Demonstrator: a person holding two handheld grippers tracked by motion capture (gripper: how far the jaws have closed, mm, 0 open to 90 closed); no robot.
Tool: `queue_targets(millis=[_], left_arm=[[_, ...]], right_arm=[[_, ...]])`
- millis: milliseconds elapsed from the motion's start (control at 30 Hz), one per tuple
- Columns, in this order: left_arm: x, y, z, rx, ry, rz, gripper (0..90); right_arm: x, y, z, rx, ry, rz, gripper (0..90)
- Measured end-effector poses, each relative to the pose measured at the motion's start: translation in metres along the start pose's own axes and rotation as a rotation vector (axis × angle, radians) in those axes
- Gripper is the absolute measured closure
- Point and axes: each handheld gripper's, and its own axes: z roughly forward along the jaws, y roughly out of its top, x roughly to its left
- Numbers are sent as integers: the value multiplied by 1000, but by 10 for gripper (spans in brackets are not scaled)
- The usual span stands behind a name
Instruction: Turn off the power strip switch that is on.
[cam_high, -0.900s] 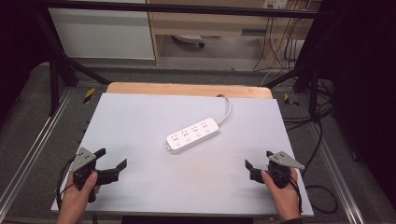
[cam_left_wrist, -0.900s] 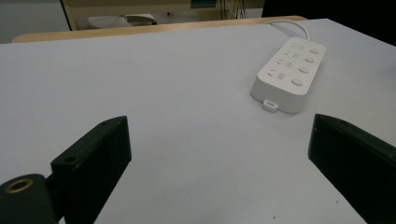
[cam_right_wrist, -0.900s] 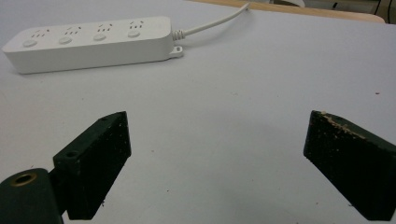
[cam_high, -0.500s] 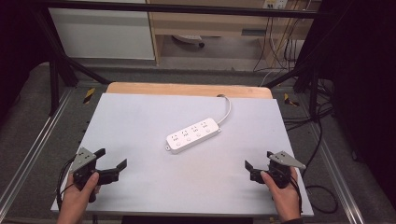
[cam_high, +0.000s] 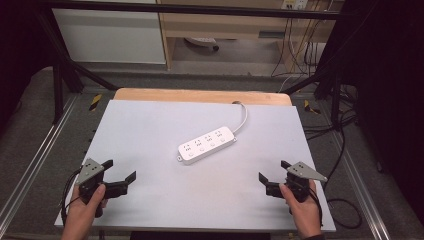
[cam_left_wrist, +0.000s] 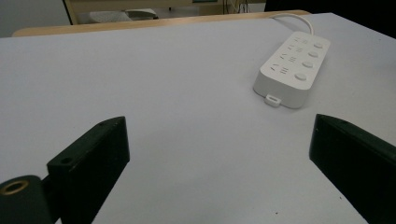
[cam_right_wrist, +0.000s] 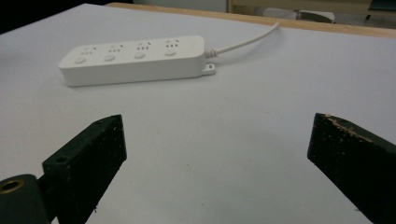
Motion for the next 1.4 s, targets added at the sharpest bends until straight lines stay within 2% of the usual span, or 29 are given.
queue_targets(millis=[67,133,333,667,1067,1400], left_arm=[[0,0,0,0,-2,-2,48],[0,0,1,0,-10,0,48],[0,0,1,-1,-18,4,48],[0,0,1,1,-9,-1,48],[0,0,1,3,-7,4,48],[0,0,1,5,-7,4,48]], right_arm=[[1,1,-1,-4,7,-2,53],[5,7,-4,-29,48,-17,59],[4,12,-5,-97,-15,-6,60],[7,16,-1,-51,13,28,47],[15,34,5,-73,21,-3,34],[27,61,18,-100,41,-20,90]])
